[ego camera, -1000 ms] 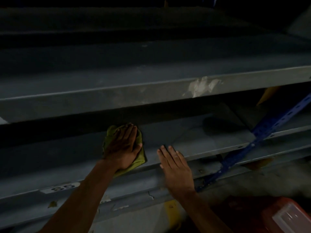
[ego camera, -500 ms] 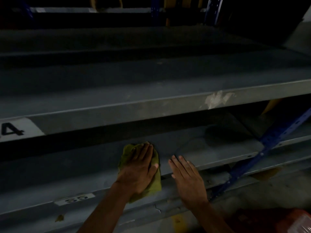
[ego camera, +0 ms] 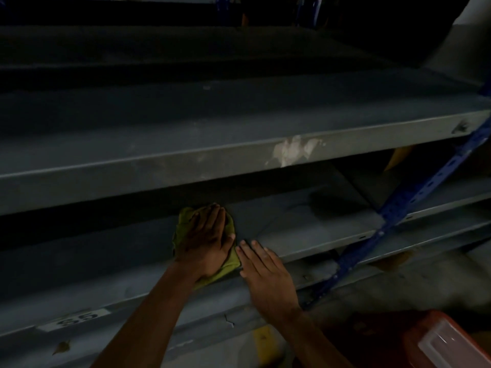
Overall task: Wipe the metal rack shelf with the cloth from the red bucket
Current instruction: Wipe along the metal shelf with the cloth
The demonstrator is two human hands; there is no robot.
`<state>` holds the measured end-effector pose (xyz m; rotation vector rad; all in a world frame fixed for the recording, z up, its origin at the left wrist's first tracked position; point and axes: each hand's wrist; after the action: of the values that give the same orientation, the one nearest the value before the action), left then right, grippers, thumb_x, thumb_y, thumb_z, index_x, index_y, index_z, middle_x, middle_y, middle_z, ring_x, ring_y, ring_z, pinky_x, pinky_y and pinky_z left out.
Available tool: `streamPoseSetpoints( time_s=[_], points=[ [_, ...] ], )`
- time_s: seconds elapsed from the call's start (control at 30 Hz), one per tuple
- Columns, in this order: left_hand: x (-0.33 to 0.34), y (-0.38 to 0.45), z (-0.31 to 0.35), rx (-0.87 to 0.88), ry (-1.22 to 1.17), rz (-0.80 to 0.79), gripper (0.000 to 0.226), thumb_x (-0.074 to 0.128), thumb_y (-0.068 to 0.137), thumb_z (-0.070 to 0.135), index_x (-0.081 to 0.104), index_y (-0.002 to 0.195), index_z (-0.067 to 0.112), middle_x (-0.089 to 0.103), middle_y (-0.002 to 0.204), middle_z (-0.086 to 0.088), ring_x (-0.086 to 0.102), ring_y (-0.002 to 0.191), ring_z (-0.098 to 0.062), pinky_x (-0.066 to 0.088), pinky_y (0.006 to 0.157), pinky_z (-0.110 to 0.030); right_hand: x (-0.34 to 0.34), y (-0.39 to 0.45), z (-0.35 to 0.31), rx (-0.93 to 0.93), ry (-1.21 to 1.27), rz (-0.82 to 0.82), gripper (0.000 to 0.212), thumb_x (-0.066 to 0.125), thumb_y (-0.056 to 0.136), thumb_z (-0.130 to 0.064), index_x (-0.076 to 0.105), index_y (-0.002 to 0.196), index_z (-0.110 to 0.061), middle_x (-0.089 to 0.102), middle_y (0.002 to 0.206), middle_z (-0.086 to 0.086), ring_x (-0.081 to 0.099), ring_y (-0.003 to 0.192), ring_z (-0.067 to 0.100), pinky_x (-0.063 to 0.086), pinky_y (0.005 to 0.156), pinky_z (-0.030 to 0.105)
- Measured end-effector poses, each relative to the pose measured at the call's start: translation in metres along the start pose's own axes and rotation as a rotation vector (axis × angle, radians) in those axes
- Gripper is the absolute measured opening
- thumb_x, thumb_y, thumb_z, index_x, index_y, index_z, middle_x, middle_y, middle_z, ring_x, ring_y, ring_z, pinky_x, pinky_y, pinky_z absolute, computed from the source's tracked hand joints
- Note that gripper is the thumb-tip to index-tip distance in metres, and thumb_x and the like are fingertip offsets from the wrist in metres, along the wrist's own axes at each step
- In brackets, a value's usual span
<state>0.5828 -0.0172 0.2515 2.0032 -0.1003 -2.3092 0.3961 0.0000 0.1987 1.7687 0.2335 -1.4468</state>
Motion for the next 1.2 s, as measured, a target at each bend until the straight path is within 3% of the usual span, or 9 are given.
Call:
streamPoseSetpoints(
  time_s=[0.17,0.23,0.37,0.53,0.63,0.77,0.97,1.07,1.2],
  points=[
    [0.006,-0.010,0.012,0.001,0.009,0.007,0.079,0.004,0.087,0.056,0.016,0.149,0.009,0.014,0.158,-0.009,0.012,0.145,-0.025,0.002,0.117,-0.038,0.002,-0.001,0.019,-0.059,0.015,0.028,0.041,0.036,0.102,-0.030,0.055,0.134,-0.012,0.053,0.141,0.004,0.048,0.132,0.020,0.032,0.110,0.035],
    [0.006,-0.019,0.014,0.009,0.002,0.013,0.076,0.007,0.091,0.058,0.021,0.148,0.009,0.019,0.156,-0.009,0.018,0.144,-0.025,0.002,0.115,-0.035,0.000,-0.001,0.032,-0.046,0.010,0.024,0.045,0.035,0.102,-0.036,0.057,0.133,-0.012,0.054,0.140,0.006,0.050,0.130,0.022,0.032,0.110,0.037],
    [0.008,-0.026,0.008,-0.012,-0.052,0.035,0.084,-0.006,0.086,0.066,0.015,0.150,0.015,0.015,0.158,-0.004,0.012,0.145,-0.018,0.000,0.116,-0.031,-0.007,-0.003,0.060,0.025,-0.040,-0.014,0.057,0.038,0.096,-0.051,0.050,0.137,-0.013,0.052,0.142,0.007,0.043,0.133,0.023,0.032,0.108,0.043],
    [0.005,-0.012,0.012,-0.055,-0.033,0.001,0.084,0.000,0.088,0.067,0.019,0.149,0.012,0.016,0.155,-0.003,0.017,0.143,-0.021,-0.002,0.113,-0.029,-0.012,-0.015,0.094,0.116,-0.071,-0.010,0.058,0.040,0.094,-0.048,0.052,0.137,-0.012,0.052,0.141,0.008,0.039,0.134,0.023,0.028,0.110,0.044],
    [0.003,0.003,0.018,-0.071,-0.021,-0.002,0.081,0.007,0.090,0.064,0.030,0.146,0.009,0.030,0.153,-0.009,0.029,0.140,-0.027,0.006,0.112,-0.032,-0.013,-0.022,0.105,0.142,-0.072,-0.012,0.055,0.038,0.095,-0.045,0.050,0.138,-0.012,0.051,0.142,0.008,0.040,0.135,0.023,0.024,0.113,0.040],
    [0.007,0.021,0.028,-0.069,-0.022,0.003,0.079,0.014,0.086,0.058,0.027,0.147,0.010,0.027,0.154,-0.010,0.023,0.142,-0.026,0.001,0.113,-0.032,-0.012,-0.021,0.115,0.138,-0.039,-0.002,0.056,0.032,0.099,-0.048,0.050,0.137,-0.011,0.052,0.141,0.008,0.047,0.132,0.023,0.025,0.114,0.037],
    [0.008,0.033,0.047,-0.044,-0.017,-0.012,0.089,-0.003,0.076,0.062,0.009,0.151,0.015,0.006,0.160,-0.004,0.004,0.146,-0.019,-0.007,0.115,-0.029,-0.013,-0.021,0.113,0.136,-0.021,0.056,0.054,0.042,0.096,-0.046,0.054,0.135,-0.010,0.053,0.141,0.007,0.048,0.131,0.023,0.031,0.111,0.038],
    [0.008,0.033,0.052,-0.037,-0.025,0.002,0.085,0.005,0.081,0.059,0.018,0.150,0.011,0.016,0.158,-0.008,0.013,0.145,-0.023,-0.003,0.115,-0.031,-0.014,-0.021,0.113,0.127,-0.019,0.053,0.053,0.042,0.097,-0.045,0.054,0.135,-0.010,0.053,0.141,0.007,0.048,0.132,0.023,0.032,0.110,0.038],
    [0.010,0.031,0.063,0.013,0.015,-0.035,0.070,0.027,0.089,0.050,0.043,0.139,0.003,0.043,0.145,-0.015,0.042,0.132,-0.032,0.015,0.109,-0.039,-0.016,-0.021,0.112,0.128,-0.008,0.065,0.051,0.044,0.096,-0.044,0.057,0.133,-0.010,0.054,0.140,0.007,0.050,0.130,0.023,0.033,0.109,0.039]
  ],
)
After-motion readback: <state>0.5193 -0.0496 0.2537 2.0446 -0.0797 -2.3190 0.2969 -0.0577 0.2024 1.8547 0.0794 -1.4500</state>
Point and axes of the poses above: each hand's wrist, its own y-axis towards the middle knuckle, its own x-axis out of the palm, z = x × y
